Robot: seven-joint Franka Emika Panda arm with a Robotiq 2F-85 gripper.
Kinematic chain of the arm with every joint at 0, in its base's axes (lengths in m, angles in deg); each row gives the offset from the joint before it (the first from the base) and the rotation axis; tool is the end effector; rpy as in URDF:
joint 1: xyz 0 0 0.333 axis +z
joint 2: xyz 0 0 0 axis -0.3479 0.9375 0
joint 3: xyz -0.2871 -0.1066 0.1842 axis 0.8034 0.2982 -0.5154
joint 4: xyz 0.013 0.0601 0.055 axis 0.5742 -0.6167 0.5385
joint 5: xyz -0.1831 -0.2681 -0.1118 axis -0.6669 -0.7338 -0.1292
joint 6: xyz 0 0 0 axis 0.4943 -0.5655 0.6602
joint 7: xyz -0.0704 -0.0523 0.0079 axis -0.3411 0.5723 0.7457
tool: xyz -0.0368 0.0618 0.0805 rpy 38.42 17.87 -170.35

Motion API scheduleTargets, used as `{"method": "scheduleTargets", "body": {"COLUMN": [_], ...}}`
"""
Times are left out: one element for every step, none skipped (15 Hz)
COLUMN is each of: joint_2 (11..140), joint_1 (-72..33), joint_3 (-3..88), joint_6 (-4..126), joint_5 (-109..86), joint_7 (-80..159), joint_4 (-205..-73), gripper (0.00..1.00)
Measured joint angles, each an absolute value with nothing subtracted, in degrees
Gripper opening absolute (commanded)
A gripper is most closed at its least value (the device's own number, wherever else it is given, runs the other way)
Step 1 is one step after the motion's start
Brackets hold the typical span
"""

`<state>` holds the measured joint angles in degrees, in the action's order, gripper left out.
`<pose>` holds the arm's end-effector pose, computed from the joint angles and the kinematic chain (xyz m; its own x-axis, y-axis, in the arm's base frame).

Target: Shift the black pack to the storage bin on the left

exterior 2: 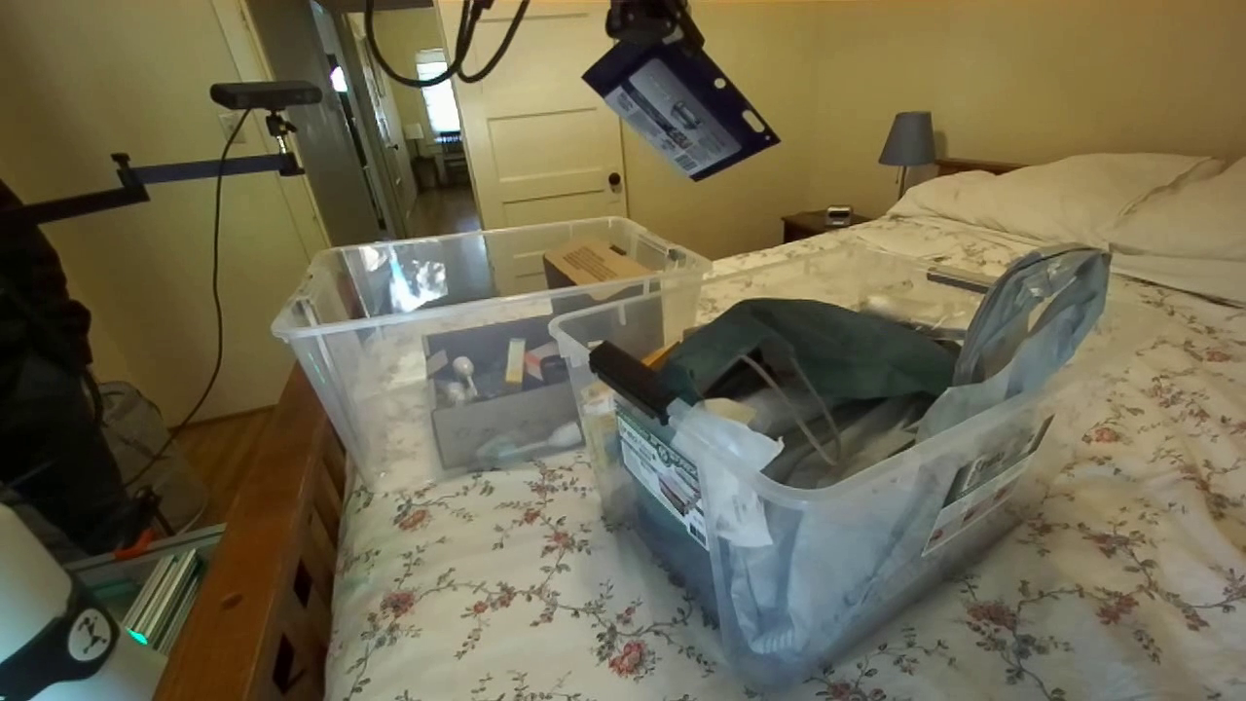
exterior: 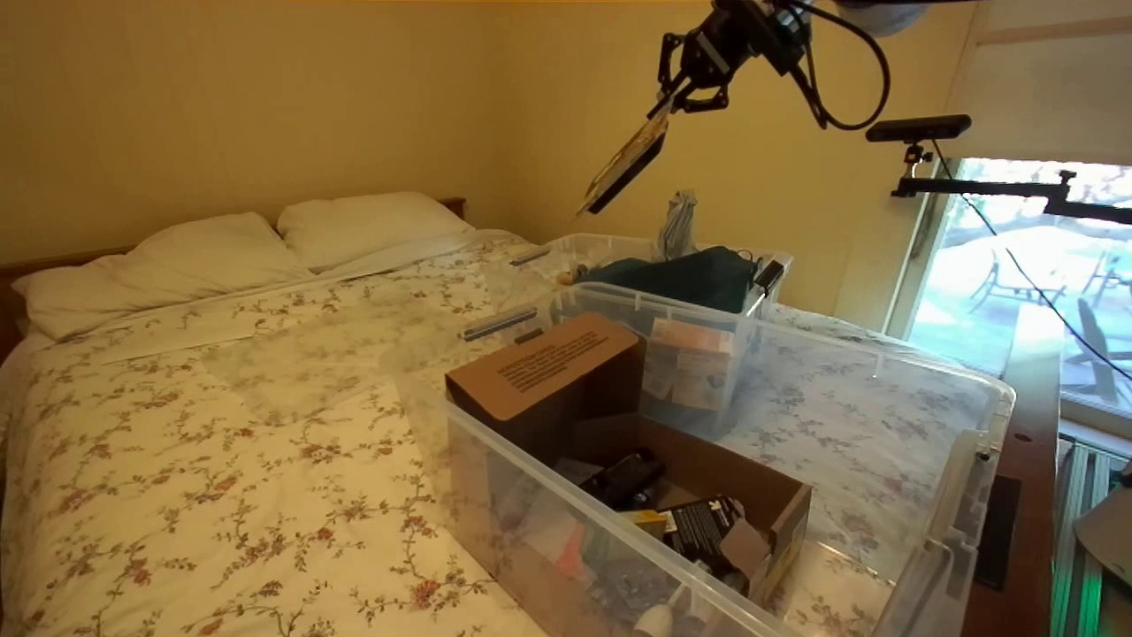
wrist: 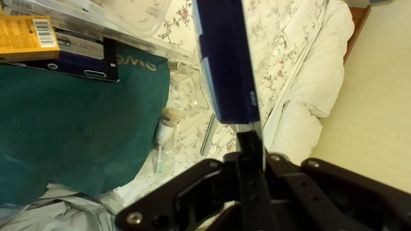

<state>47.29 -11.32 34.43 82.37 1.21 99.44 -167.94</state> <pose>0.4757 0.1125 0.6521 0.4622 -0.8698 0.1730 -0.5627 -0.4384 -0.7009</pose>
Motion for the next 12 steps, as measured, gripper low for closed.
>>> {"method": "scheduleTargets", "body": {"joint_2": [45.0,42.7,40.6,38.7,37.3,36.4,36.0,35.9,35.9,36.0,36.0,36.0], "joint_1": [-11.5,-11.7,-12.2,-12.8,-13.3,-13.6,-13.6,-13.6,-13.8,-13.6,-12.8,-11.7], "joint_3": [34.3,34.2,34.1,34.1,34.1,34.1,34.1,34.0,33.9,33.6,33.3,32.7], "joint_6": [83.1,83.8,84.4,85.0,85.3,85.4,85.6,85.7,85.6,85.2,84.5,83.6], "joint_5": [1.4,2.1,2.5,2.6,2.7,2.7,2.7,2.7,2.7,2.7,2.8,3.0], "joint_7": [99.2,99.2,99.3,99.3,99.3,99.3,99.3,99.3,99.1,97.6,95.4,93.5], "joint_4": [-171.1,-174.4,-177.7,-180.5,-182.5,-183.6,-184.0,-184.2,-184.2,-184.2,-184.2,-184.2], "gripper": [0.0,0.02,0.02,0.02,0.02,0.02,0.0,0.0,0.0,0.0,0.0,0.0]}}
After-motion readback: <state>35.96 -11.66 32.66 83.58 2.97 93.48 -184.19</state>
